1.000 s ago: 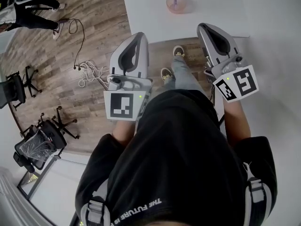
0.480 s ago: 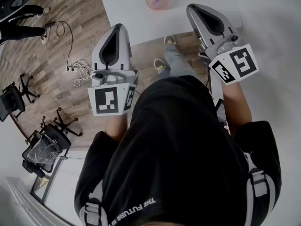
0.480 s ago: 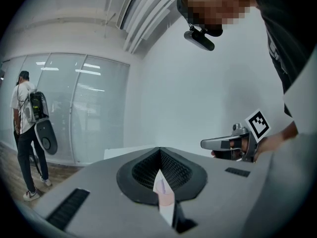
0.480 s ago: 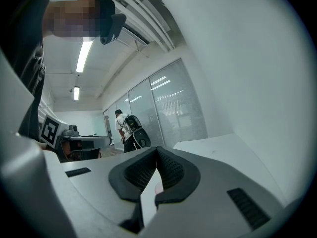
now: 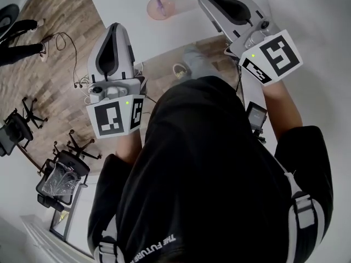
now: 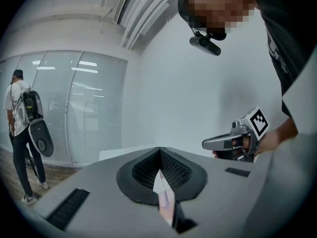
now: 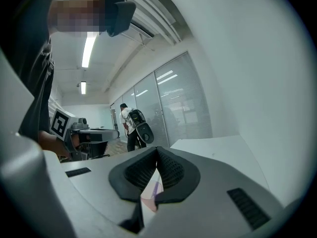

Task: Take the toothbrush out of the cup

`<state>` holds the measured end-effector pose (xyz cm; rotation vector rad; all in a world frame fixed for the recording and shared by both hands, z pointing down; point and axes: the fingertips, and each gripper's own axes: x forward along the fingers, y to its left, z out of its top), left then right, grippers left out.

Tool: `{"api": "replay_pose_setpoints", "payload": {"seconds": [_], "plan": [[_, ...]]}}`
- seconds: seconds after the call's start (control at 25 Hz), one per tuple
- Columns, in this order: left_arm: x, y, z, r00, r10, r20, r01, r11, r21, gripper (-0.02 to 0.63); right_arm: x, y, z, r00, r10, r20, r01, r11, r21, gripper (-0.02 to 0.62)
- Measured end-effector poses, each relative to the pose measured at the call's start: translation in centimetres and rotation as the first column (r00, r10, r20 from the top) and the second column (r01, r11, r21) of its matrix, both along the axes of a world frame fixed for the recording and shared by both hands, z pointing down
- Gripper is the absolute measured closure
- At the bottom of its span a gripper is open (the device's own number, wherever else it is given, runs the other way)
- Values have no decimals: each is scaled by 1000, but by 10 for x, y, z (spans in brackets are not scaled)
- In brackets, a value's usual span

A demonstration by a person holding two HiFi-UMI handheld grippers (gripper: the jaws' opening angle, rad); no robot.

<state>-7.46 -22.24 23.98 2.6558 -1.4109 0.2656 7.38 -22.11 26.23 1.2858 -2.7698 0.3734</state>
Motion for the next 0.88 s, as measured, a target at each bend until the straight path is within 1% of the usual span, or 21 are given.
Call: {"api": "replay_pose_setpoints", "payload": {"seconds": [0.2, 0.44, 0.72, 0.88], "plan": [[15, -17, 0, 1000, -23, 18, 23, 1000, 1, 587, 15, -13, 6, 999, -31, 8, 32, 999, -12, 577], [16, -32, 3, 997, -63, 39, 63, 998, -3, 586, 21, -30, 16, 998, -52, 19, 52, 998, -34, 577], [2, -30, 24, 995, -78, 64, 82, 995, -53, 586, 2, -32, 31, 997, -73, 27, 75, 995, -66, 577], [-8, -27, 47, 995, -86, 48, 90, 992, -93, 586, -10, -28, 44, 997, -79, 18, 80, 993, -86, 577]]}}
